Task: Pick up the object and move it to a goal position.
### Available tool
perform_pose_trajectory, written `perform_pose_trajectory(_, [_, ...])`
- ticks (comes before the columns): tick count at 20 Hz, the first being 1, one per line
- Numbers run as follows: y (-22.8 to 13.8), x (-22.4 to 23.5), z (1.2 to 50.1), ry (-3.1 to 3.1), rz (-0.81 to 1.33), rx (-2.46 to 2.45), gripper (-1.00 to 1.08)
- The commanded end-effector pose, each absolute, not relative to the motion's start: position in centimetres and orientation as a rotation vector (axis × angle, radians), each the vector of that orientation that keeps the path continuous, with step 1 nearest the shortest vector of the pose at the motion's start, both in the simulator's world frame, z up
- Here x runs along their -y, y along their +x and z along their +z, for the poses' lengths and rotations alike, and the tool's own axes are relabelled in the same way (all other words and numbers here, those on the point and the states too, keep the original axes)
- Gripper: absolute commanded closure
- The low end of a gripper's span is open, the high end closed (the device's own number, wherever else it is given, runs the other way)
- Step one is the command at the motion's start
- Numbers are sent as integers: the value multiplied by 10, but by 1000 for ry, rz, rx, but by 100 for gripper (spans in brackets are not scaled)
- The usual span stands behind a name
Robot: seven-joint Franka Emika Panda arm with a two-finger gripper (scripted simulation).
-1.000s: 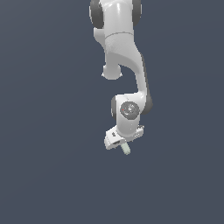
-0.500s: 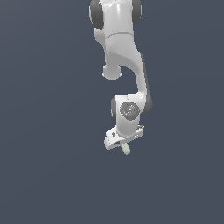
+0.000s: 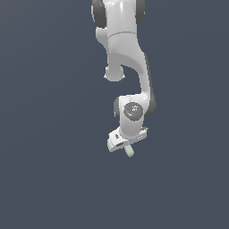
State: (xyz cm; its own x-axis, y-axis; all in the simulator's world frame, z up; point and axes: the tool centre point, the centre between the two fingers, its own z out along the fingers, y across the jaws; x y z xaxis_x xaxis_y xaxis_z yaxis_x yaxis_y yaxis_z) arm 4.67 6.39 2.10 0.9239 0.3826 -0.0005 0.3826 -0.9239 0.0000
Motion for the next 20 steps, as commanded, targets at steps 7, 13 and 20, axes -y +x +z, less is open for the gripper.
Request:
perform_pose_trajectory(7, [22, -75, 34, 3081, 0, -613, 108])
perform_pose_trajectory(13, [-11, -90, 50, 3081, 0, -613, 108])
perform_pose_trajectory(20, [-58, -111, 74, 3080, 0, -613, 108])
